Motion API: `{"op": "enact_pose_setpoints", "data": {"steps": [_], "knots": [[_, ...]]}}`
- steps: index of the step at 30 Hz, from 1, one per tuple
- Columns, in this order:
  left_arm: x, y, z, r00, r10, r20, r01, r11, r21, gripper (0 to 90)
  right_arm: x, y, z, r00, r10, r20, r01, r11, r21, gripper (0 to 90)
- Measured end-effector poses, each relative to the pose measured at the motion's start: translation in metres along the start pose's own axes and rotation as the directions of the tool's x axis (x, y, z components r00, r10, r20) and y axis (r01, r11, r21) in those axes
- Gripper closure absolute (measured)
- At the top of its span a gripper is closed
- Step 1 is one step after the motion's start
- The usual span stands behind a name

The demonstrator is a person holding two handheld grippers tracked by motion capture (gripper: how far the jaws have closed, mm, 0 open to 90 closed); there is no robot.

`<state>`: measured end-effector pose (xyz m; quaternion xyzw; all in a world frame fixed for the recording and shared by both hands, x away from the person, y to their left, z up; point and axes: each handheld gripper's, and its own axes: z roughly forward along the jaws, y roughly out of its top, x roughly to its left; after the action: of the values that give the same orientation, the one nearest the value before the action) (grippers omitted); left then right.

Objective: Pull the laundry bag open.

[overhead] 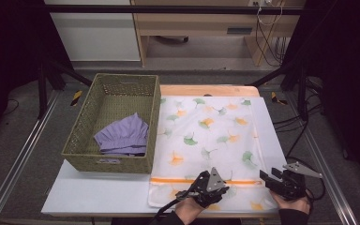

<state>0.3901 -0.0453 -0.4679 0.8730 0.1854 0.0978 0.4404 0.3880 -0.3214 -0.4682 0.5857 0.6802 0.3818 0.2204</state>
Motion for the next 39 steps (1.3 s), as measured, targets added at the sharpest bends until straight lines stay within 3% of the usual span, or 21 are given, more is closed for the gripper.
{"op": "enact_pose_setpoints", "data": {"steps": [5,15,24,29,34,35,38,39], "knots": [[-0.015,0.007,0.023,0.9994,0.022,0.028,-0.023,0.9992,0.034,86.6,-0.004,-0.003,0.001,0.9999,0.009,0.007,-0.009,1.000,0.025,49.4],[-0.024,0.013,0.047,0.9982,0.034,0.050,-0.037,0.9977,0.057,87.8,-0.006,-0.007,0.003,0.9995,0.025,0.020,-0.027,0.996,0.080,52.4],[-0.024,0.012,0.050,0.9985,0.025,0.049,-0.028,0.9980,0.056,88.5,0.000,-0.009,0.006,0.9996,0.027,0.008,-0.027,0.995,0.091,64.3],[-0.024,0.012,0.050,0.9985,0.031,0.046,-0.034,0.9976,0.061,88.5,0.000,-0.007,0.005,0.9974,0.060,0.039,-0.064,0.992,0.106,81.1],[-0.024,0.012,0.050,0.9983,0.023,0.053,-0.026,0.9980,0.057,87.8,-0.004,-0.005,0.004,0.9968,0.077,0.021,-0.079,0.991,0.106,84.7],[-0.023,0.012,0.049,0.9981,0.021,0.058,-0.025,0.9981,0.057,85.1,-0.004,-0.003,0.000,0.9953,0.097,0.007,-0.097,0.991,0.088,85.1],[-0.025,0.013,0.048,0.9980,0.030,0.056,-0.034,0.9976,0.060,80.9,-0.004,-0.001,-0.003,0.9954,0.096,-0.004,-0.095,0.993,0.070,85.2],[-0.028,0.014,0.046,0.9974,0.028,0.066,-0.031,0.9984,0.048,74.5,-0.003,0.003,-0.007,0.9957,0.090,-0.019,-0.089,0.995,0.051,85.4]]}}
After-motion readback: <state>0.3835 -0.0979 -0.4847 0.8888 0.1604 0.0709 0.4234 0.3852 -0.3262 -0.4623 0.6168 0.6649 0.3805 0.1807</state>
